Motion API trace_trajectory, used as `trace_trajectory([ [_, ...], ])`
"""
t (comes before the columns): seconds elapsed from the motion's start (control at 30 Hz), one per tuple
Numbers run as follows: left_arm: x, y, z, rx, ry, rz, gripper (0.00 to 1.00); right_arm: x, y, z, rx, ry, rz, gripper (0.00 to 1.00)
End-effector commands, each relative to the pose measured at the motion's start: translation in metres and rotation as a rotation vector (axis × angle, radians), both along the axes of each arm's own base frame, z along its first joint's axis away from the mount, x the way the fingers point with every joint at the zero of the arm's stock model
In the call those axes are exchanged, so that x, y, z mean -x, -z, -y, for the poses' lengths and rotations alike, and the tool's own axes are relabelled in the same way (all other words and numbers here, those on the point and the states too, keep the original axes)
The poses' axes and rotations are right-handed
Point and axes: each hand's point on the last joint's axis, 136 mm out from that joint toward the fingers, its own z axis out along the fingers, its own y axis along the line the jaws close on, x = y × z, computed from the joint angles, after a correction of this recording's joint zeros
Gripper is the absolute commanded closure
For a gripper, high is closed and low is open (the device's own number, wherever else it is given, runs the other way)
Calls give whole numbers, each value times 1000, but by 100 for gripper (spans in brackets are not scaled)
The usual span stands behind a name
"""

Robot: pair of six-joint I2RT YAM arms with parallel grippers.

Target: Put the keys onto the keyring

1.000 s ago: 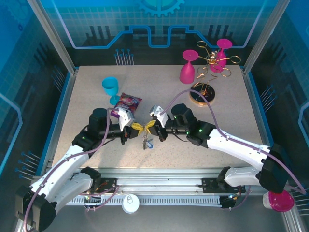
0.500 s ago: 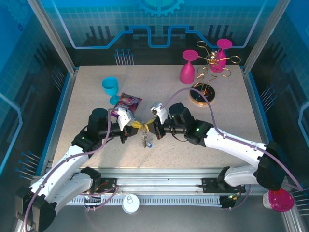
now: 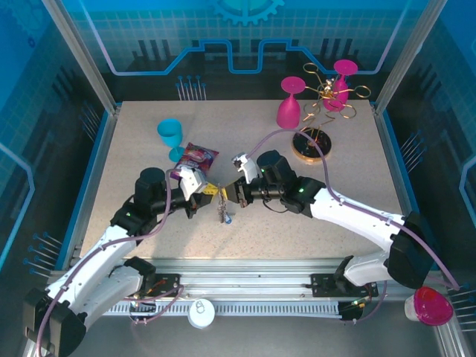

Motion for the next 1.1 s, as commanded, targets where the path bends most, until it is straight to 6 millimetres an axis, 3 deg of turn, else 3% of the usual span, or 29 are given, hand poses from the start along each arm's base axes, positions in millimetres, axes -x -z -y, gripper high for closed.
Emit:
trace_trajectory([
  [0.0, 10, -28, 9, 80, 67, 84, 100, -8, 2, 11, 28, 37, -36, 75],
  [0.2, 17, -29, 13, 131, 103, 27, 100, -10, -37, 26, -36, 7, 123, 55],
  [0.3, 21, -30, 17, 170, 136, -12, 100, -5, -51, 35, -40, -56, 323, 54],
  [0.43, 25, -36, 22, 212, 180, -41, 100, 16, -58, 36, -20, -238, 581, 55],
  [0.57, 30, -39, 25, 230, 221, -54, 100, 33, -59, 26, -20, -396, 583, 61],
  [0.8, 36, -41, 27, 238, 263, -42, 100, 40, -55, 17, -36, -485, 548, 74],
  [1.07, 38, -40, 27, 237, 268, -45, 100, 44, -59, 12, -61, -519, 547, 75],
])
